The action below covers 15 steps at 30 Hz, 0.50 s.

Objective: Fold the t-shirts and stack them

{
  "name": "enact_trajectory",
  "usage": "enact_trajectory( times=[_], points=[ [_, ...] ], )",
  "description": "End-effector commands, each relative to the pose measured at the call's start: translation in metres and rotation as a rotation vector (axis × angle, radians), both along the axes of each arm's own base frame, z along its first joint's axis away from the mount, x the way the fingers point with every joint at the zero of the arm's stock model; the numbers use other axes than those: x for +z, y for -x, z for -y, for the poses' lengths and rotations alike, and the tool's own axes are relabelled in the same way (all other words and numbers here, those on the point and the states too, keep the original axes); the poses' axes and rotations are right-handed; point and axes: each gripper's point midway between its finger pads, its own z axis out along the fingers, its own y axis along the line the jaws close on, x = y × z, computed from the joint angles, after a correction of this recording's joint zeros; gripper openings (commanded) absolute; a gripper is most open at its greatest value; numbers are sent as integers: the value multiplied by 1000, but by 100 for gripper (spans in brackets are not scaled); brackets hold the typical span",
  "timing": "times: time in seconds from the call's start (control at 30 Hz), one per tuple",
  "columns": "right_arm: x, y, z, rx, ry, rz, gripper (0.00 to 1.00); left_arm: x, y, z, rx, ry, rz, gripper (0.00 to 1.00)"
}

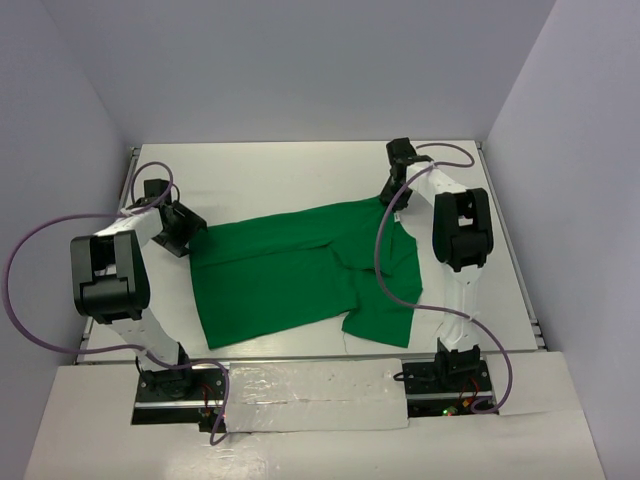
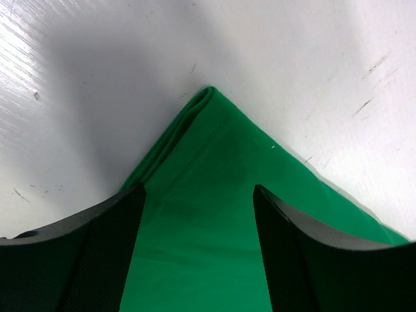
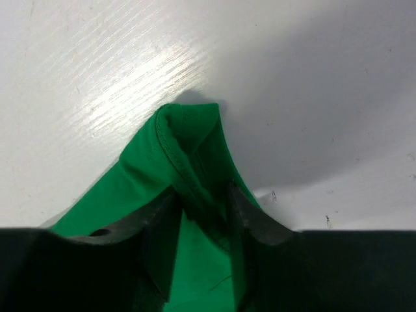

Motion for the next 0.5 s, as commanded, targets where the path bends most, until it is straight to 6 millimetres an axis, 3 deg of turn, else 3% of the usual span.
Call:
enact_trajectory(
  times=[0.0,0.03,0.1,0.3,0.4,0.47],
  points=[
    [16,0,11,-39,13,36,56,8,-8,-2,-7,-3,38,76],
    [24,0,11,-41,5,59,66,13,-10,-2,-8,-10,50,76],
    [41,-2,11,-43,-1,109,74,21,-9,-5,-7,-24,54,76],
    [118,-2,15,-48,-4,268,75,67,-19,-10,-3,-63,140,76],
    [131,5,9,-29,-30,294,65,86,-21,-12,10,-91,185,76],
    [131,13,2,-18,-63,300,45,92,-22,-7,-4,-86,203,76]
  ],
)
